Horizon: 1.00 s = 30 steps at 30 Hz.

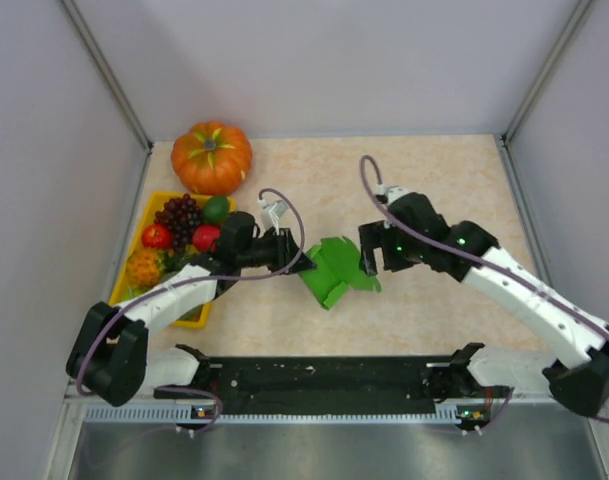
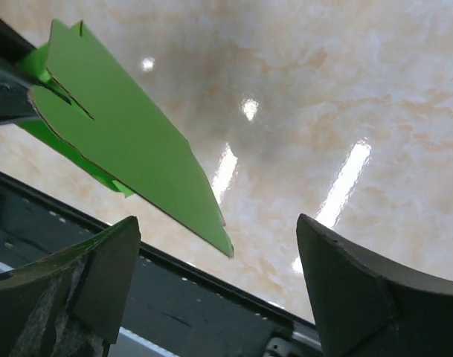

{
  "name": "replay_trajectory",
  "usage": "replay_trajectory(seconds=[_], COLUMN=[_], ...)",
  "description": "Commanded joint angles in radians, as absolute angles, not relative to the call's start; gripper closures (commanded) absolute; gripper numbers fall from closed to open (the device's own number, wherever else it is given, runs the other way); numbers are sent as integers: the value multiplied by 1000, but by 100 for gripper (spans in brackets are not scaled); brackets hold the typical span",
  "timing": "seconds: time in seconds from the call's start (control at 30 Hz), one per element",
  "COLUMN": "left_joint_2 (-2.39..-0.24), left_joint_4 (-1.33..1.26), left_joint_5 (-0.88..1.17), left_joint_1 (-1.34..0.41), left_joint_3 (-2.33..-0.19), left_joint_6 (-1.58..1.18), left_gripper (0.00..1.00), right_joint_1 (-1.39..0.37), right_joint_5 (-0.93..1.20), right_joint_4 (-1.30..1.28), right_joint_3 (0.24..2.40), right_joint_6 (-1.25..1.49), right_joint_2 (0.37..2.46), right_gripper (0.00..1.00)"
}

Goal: Fold the paper box

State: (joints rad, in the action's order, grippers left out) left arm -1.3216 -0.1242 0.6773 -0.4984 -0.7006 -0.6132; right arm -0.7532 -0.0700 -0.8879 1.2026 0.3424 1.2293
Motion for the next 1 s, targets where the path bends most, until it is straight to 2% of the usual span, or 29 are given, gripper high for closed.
replay_trajectory(seconds=[0.0, 0.07, 0.1, 0.13, 0.17, 0.2, 0.23, 0.3, 0.53, 0.7, 0.97], left_joint_2=[-1169, -1109, -1089, -1050, -1028, -1008, -973, -939, -789, -776, -804], left_joint_4=[-218, -245, -273, -296, -325, -381, -405, -448, -595, -640, -871], left_joint_5=[537, 503, 486, 477, 465, 460, 459, 446, 384, 399, 454], left_joint_1=[-486, -480, -480, -477, -477, -476, -477, -477, -477, -477, -476], left_joint_3=[-591, -559, -526, -509, -490, -456, -442, -407, -319, -308, -252], left_joint_6=[-662, -696, -740, -761, -782, -828, -850, -905, -1048, -1094, -1255], left_gripper=[75, 75, 74, 74, 74, 72, 72, 72, 70, 70, 71], right_joint_1=[-710, -704, -701, -700, -699, -699, -699, -703, -719, -723, -724], right_joint_5=[-114, -91, -78, -21, 10, 56, 130, 187, 252, 297, 367], right_joint_4=[-761, -686, -628, -512, -430, -361, -184, -47, 280, 556, 804], right_joint_3=[1056, 958, 839, 778, 667, 613, 560, 442, 356, 321, 282], right_joint_6=[659, 705, 756, 781, 799, 843, 859, 874, 899, 920, 954], right_joint_2=[914, 824, 724, 686, 648, 623, 586, 572, 704, 788, 841], right_gripper=[14, 14, 14, 14, 16, 20, 22, 24, 27, 27, 27])
